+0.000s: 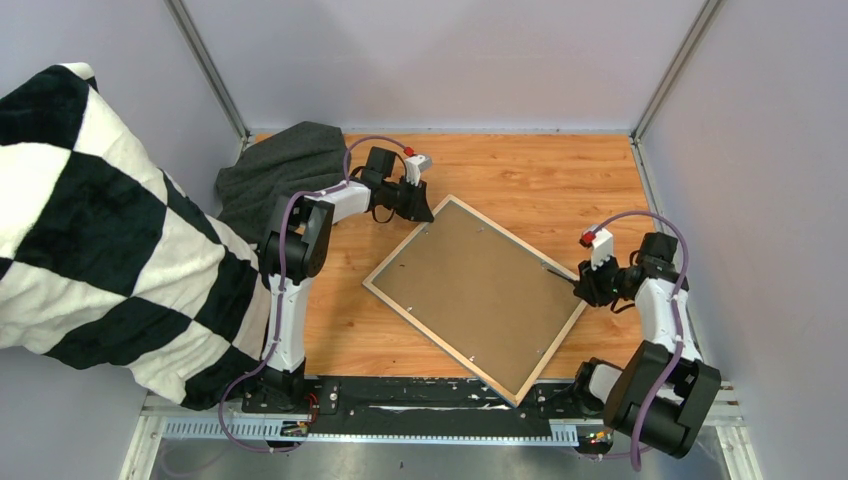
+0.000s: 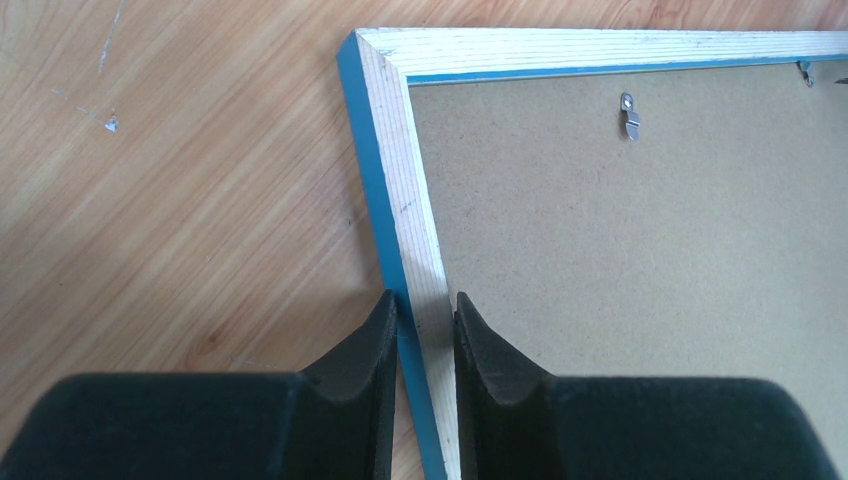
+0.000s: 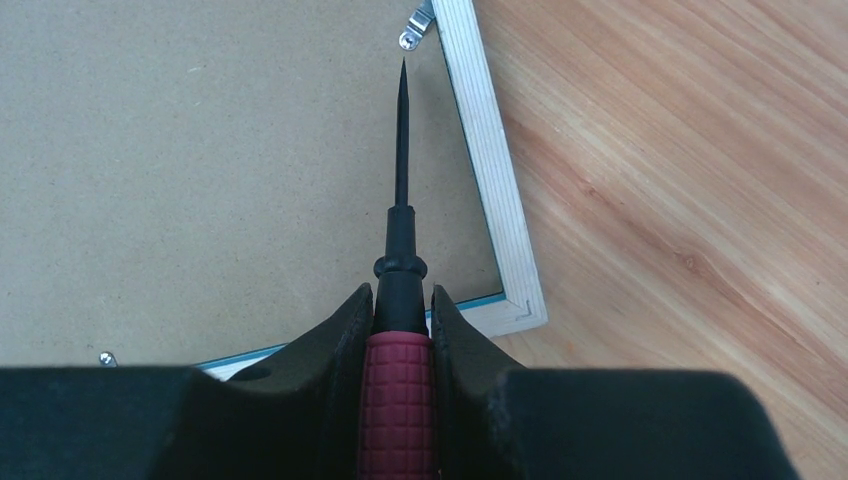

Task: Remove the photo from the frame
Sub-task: Release the photo frame item from the photo frame.

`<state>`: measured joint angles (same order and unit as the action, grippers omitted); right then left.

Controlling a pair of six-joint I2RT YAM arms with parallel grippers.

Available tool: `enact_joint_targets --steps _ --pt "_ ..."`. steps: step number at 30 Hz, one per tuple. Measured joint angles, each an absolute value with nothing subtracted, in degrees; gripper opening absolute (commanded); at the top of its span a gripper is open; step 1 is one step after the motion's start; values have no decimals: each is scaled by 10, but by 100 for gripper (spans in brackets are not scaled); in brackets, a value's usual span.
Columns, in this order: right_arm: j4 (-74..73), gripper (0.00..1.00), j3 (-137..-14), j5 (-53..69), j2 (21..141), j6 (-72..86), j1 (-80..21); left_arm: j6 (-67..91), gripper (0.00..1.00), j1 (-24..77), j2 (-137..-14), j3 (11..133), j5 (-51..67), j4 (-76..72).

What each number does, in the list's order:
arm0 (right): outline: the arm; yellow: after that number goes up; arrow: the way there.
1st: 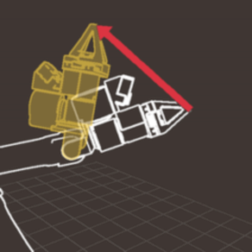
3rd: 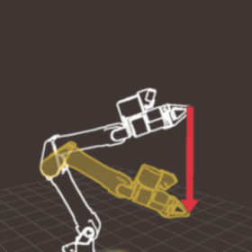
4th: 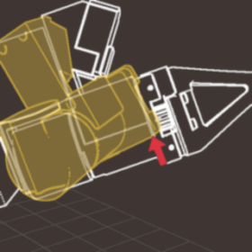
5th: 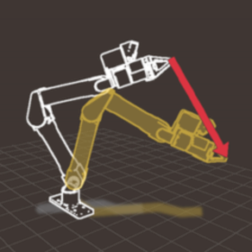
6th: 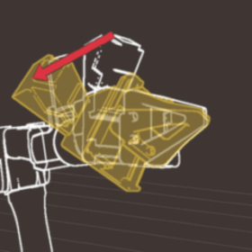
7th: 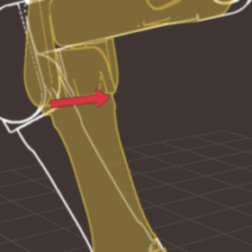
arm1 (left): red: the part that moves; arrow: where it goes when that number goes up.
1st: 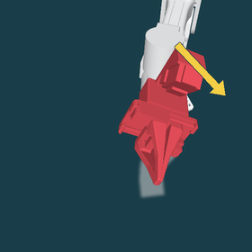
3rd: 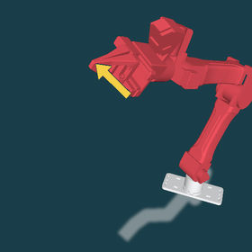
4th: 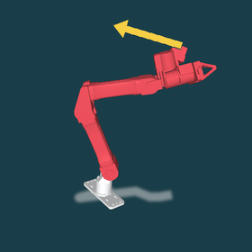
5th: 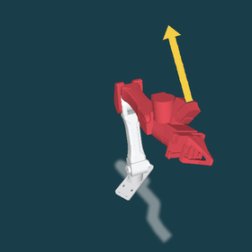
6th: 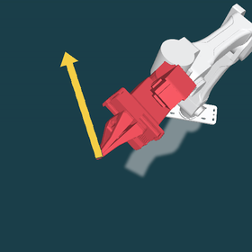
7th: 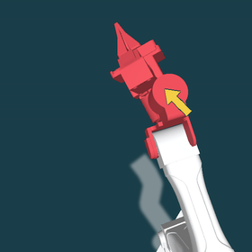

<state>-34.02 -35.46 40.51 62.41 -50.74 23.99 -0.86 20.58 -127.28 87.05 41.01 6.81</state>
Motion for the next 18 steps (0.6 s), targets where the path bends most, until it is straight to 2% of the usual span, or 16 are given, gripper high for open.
enact_joint_targets --steps 18 --pt "-308 0 -375 371 681 -493 221 -9 0 206 -1273 870 410 68"
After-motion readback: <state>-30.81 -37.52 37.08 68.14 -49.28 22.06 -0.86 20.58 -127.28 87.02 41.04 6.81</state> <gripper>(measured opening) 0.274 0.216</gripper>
